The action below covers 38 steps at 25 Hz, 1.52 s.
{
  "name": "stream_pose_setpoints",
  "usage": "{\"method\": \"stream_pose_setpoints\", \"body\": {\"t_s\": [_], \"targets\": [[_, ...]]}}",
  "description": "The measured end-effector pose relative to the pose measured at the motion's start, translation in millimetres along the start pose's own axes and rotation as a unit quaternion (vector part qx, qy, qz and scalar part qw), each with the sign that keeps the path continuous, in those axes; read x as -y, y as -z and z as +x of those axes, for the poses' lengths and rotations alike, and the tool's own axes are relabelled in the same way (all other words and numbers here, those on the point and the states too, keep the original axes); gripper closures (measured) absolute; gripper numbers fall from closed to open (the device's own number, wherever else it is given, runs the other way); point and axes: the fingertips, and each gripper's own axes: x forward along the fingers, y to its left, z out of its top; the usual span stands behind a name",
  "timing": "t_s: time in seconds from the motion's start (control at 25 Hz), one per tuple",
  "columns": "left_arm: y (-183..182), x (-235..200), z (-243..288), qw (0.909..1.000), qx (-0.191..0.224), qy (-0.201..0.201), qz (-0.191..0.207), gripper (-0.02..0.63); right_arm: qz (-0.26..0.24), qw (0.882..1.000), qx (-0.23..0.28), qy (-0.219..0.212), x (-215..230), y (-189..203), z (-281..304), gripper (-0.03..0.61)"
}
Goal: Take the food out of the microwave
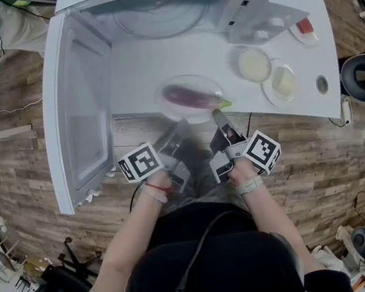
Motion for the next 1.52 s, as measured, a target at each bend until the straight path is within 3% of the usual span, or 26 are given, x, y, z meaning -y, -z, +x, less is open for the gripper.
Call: {"method": "stream_pose_setpoints", "body": {"t_s": [0.64,1.04,1.36,1.52], "targets": [[2.4,3.1,9.1,0.9993,0.014,0.011,-0.033,0.567,-0.025,0.999,-0.042,0.003,-5.2,17.0,-5.3,0.503],[0.2,3.3,14.4,0.9982,0.026,0.020,-0.049,0.569,-0.009,0.998,-0.057,0.002,-4.3,32.2,0.1,0.522],[-5.6,2.5,19.4,0.9955,0.043,0.028,-0.080,0.574,0.019,0.999,-0.050,-0.003,-2.6,30.9,4.6,0.538],[-7.8,3.9,22.2,0.9955,0.045,0.030,-0.077,0.574,0.036,0.999,-0.041,-0.005,-3.0,28.4,6.0,0.540]]}}
